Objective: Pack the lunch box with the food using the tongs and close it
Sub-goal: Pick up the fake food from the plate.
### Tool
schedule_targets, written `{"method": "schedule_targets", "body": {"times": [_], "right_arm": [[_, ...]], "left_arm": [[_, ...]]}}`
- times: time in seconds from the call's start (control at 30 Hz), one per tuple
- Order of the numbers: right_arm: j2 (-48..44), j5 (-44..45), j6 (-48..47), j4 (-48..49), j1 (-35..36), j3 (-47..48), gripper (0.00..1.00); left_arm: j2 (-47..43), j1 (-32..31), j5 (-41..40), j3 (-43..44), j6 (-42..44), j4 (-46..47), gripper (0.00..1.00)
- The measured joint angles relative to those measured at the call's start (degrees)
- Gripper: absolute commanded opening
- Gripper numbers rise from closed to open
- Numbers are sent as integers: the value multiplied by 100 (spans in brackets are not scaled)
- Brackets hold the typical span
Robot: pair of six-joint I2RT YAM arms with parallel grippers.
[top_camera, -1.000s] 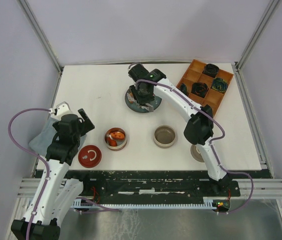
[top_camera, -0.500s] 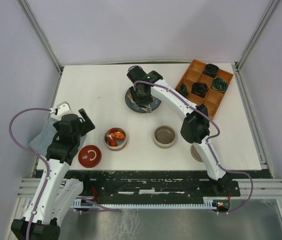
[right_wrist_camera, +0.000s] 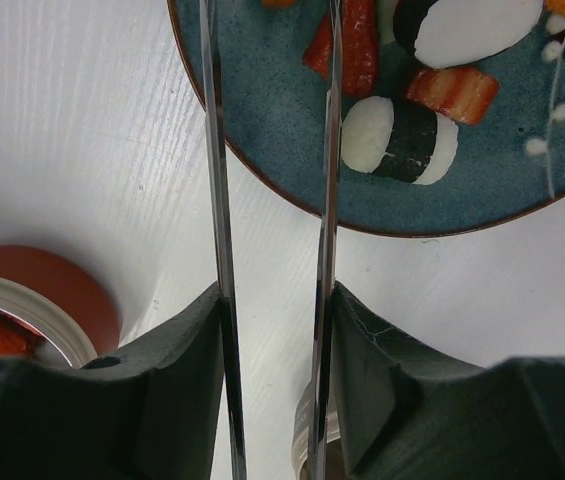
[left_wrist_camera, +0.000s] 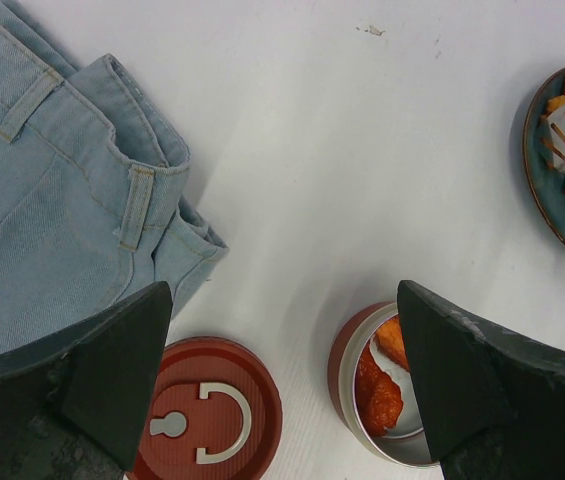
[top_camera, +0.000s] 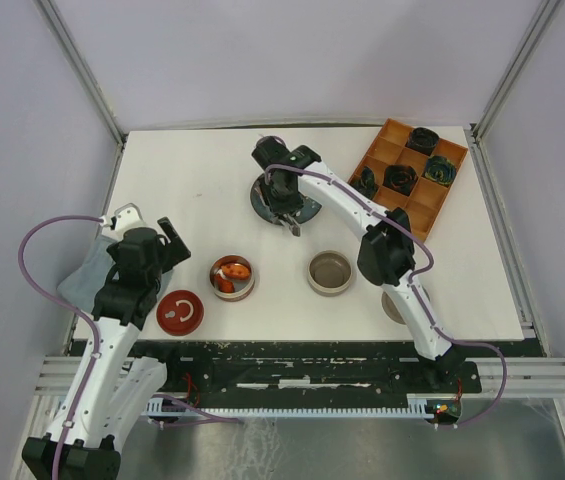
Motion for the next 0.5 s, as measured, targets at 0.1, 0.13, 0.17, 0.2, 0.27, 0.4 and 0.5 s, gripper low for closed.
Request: {"method": "schedule_targets", "body": {"times": [0.1,0.13,0.17,0.2,0.27,0.4,0.5], "right_arm": [[26,0,44,4,-13,0,46],[26,0,72,15,-17,0,45],[26,0,90,28,-24,0,44],[26,0,107,44,-31,0,43],[24,2,129,74,-35,-2,42],[11,20,131,125,-39,-20,40],[-74,42,131,243,-39,-168,40]], "left_arm": [[17,0,0,0,0,-2,100],[22,0,2,0,0,-2,100],[24,0,2,0,0,0,100],[26,0,4,0,0,0,100],[28,0,4,0,0,0,100],[28,0,7,0,0,-2,100],[28,0,7,0,0,-2,100]]}}
